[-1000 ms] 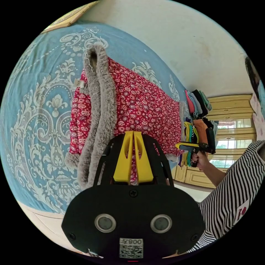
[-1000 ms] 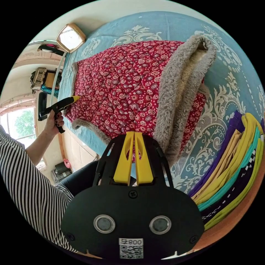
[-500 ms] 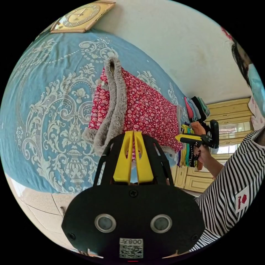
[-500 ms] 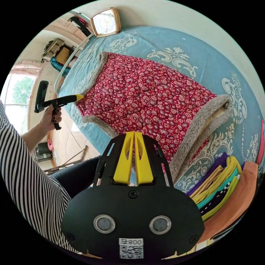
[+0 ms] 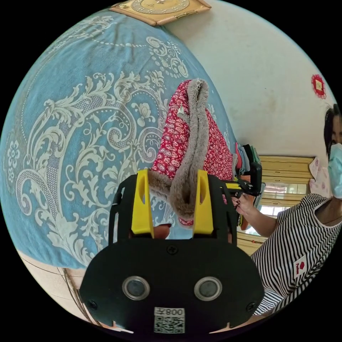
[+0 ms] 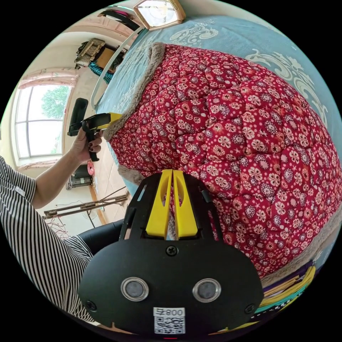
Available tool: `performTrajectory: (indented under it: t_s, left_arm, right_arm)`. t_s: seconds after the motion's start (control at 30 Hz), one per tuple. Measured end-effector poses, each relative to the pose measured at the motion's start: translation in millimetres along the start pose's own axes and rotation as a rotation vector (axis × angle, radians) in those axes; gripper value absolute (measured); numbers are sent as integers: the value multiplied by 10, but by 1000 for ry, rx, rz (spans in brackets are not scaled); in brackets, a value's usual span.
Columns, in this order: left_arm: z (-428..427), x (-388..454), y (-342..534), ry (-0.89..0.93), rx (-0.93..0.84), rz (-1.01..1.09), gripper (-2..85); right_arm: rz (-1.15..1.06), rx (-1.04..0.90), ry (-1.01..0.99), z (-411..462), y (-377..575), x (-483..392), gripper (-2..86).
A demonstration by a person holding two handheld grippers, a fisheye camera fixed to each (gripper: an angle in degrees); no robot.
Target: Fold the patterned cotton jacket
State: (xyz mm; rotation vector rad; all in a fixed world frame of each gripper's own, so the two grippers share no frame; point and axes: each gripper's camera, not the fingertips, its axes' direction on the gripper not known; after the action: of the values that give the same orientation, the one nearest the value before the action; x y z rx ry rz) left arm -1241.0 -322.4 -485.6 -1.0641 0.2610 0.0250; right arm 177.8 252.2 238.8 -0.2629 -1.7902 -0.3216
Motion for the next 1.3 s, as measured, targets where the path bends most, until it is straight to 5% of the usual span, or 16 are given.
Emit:
performTrajectory:
  t_s: [0.23,0.97,1.3]
  left_arm:
    - [276,-49,-101,86,-41,15,89]
    - [1185,755,-55,255,-5,0,58]
    - [2340,2593,-201,363,-266,432,23]
  right_arm:
    - [-7,-30,16,70,-33,1,0]
    - [185,59,60,-257,738,203,1]
    - [402,222,-50,-572,1288,452,0]
